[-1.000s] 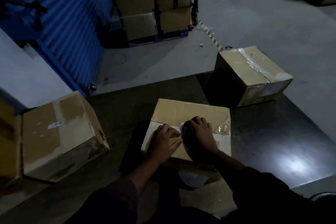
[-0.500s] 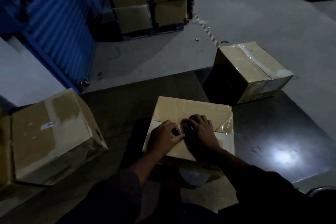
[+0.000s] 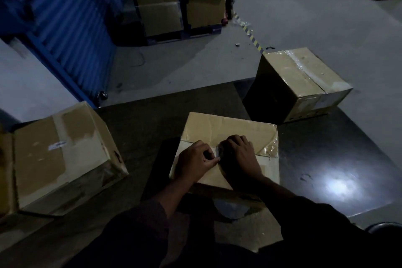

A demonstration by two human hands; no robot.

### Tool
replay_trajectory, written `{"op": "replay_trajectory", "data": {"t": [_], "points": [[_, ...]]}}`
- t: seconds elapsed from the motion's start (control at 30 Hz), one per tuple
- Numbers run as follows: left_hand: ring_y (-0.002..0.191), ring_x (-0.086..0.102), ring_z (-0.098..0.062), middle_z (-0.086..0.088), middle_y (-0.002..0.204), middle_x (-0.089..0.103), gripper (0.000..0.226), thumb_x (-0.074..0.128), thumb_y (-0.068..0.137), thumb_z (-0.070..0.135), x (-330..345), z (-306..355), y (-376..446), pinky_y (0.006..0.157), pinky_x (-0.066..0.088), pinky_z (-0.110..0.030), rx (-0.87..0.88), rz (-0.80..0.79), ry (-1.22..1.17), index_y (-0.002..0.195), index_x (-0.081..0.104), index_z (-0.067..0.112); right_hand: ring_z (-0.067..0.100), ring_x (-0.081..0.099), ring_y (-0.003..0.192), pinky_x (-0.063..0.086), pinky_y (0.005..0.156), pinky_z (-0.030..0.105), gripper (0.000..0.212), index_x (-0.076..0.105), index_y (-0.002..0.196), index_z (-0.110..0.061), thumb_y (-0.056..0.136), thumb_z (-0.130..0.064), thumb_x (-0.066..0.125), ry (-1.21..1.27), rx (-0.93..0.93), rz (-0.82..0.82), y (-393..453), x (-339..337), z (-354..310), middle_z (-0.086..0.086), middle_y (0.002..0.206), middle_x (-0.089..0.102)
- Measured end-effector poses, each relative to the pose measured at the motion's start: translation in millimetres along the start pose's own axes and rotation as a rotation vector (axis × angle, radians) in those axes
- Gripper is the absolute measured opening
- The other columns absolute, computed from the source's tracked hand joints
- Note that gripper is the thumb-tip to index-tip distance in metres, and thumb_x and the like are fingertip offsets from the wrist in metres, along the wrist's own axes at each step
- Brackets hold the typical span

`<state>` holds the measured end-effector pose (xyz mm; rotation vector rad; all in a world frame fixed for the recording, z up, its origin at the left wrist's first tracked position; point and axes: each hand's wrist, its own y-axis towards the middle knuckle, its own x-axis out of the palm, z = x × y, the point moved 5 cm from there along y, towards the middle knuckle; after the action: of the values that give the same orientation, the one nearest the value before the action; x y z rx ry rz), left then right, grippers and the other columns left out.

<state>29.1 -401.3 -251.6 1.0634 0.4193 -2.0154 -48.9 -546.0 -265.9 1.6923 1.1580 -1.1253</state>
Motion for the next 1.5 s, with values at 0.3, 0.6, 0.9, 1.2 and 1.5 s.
{"op": "replay_trajectory", "data": {"t": [0.3,0.6,0.9,1.2,1.5], "points": [[0.068,0.057,-0.006,0.009,0.083,0.059,0.027,0.081,0.075,0.044,0.5,1.5,0.2,0.063,0.052,-0.033,-0.016,-0.006,0.011,0.072,0.061,0.026,0.02,0.044,0.11,0.038,0.087,0.036,0.045,0.056,0.121,-0.025,0.083,-0.048,0.058,0.039,0.021,0.003,-1.2,-2.2,-2.2,-0.001,0.122,0.051],[0.066,0.056,-0.006,0.01,0.08,0.057,0.028,0.081,0.074,0.044,-0.1,0.5,-0.2,0.06,0.048,-0.03,-0.025,0.001,-0.005,0.069,0.058,0.028,0.02,0.046,0.107,0.041,0.086,0.036,0.036,0.062,0.111,-0.025,0.084,-0.048,0.057,0.032,-0.013,0.043,-9.6,-8.9,-7.6,-0.003,0.116,0.054],[0.068,0.056,-0.004,0.011,0.081,0.058,0.028,0.08,0.075,0.045,-0.6,1.9,-0.5,0.064,0.053,-0.033,-0.03,0.001,0.001,0.071,0.059,0.027,0.017,0.044,0.108,0.041,0.087,0.035,0.036,0.06,0.114,-0.031,0.084,-0.051,0.055,0.017,-0.02,0.045,-11.8,-11.8,-9.7,-0.006,0.117,0.052],[0.069,0.056,-0.004,0.011,0.082,0.057,0.027,0.078,0.077,0.047,-3.2,3.4,-1.4,0.063,0.05,-0.029,-0.023,-0.008,0.006,0.072,0.059,0.028,0.015,0.044,0.103,0.041,0.087,0.032,0.034,0.059,0.112,-0.034,0.085,-0.053,0.05,0.027,-0.011,0.06,-12.0,-12.9,-11.3,-0.007,0.113,0.052],[0.123,0.041,-0.024,-0.004,0.134,0.044,0.061,0.082,0.074,0.041,-15.2,-26.7,7.8,0.1,0.041,-0.042,-0.254,0.23,-0.027,0.125,0.057,0.018,0.026,0.048,0.106,0.041,0.091,0.038,0.025,0.059,0.101,-0.02,0.085,-0.037,0.051,0.033,0.224,0.24,-54.9,-22.0,24.3,0.005,0.116,0.055]]}}
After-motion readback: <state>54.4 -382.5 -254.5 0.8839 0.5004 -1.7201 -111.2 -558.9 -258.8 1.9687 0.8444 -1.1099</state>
